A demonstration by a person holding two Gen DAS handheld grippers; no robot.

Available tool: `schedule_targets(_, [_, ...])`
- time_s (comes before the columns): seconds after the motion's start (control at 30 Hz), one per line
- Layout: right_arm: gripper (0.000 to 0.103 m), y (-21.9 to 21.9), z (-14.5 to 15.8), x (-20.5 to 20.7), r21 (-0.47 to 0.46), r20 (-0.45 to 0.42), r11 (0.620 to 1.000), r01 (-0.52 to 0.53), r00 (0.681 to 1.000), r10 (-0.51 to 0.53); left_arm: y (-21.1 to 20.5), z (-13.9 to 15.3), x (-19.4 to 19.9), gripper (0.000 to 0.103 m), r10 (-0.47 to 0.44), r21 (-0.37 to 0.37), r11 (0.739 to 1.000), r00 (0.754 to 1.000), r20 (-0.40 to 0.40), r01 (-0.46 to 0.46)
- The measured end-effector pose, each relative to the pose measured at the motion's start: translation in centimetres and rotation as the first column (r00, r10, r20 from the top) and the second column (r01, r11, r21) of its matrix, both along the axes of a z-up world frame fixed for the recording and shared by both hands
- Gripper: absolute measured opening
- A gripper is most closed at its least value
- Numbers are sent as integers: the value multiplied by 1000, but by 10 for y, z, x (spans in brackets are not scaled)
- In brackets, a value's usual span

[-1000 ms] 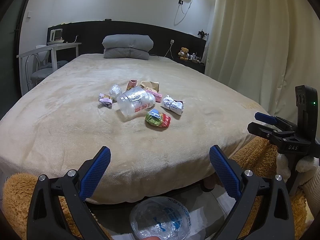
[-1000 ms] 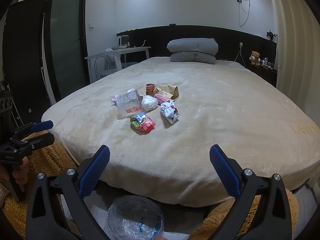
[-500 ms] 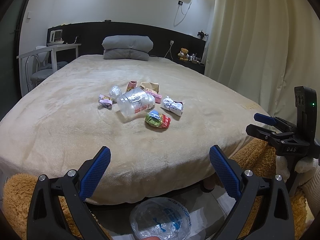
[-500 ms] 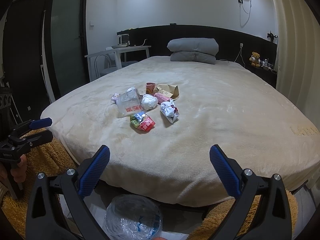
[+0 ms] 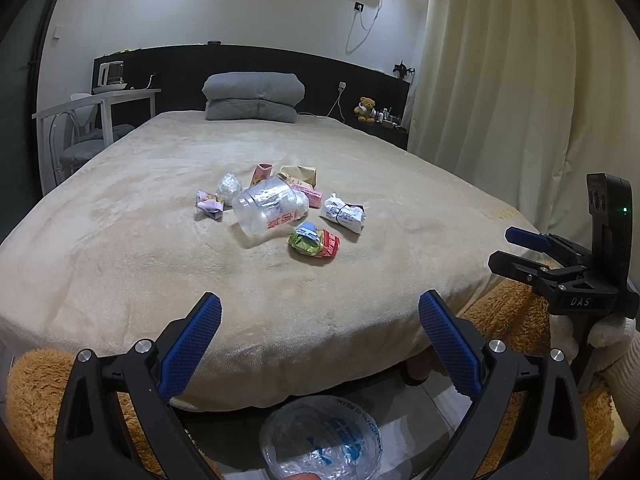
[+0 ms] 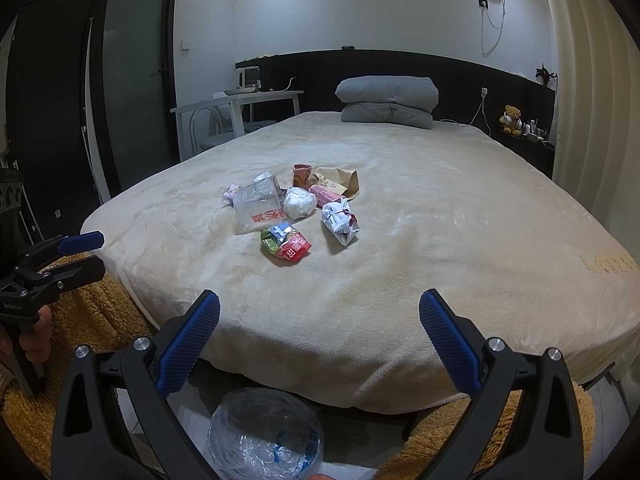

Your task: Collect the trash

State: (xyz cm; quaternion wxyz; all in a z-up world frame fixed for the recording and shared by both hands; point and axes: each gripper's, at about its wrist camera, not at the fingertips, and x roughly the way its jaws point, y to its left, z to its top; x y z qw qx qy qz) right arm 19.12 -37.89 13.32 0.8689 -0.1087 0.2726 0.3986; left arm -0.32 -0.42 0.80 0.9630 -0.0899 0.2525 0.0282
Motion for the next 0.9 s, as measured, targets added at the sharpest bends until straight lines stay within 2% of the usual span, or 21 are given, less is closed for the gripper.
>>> schedule_targets(0.9, [99,1,-1,-2,-4,5,1000,-1,1000,1,-1,1,1,97,-2,3,1000,1000,1,2])
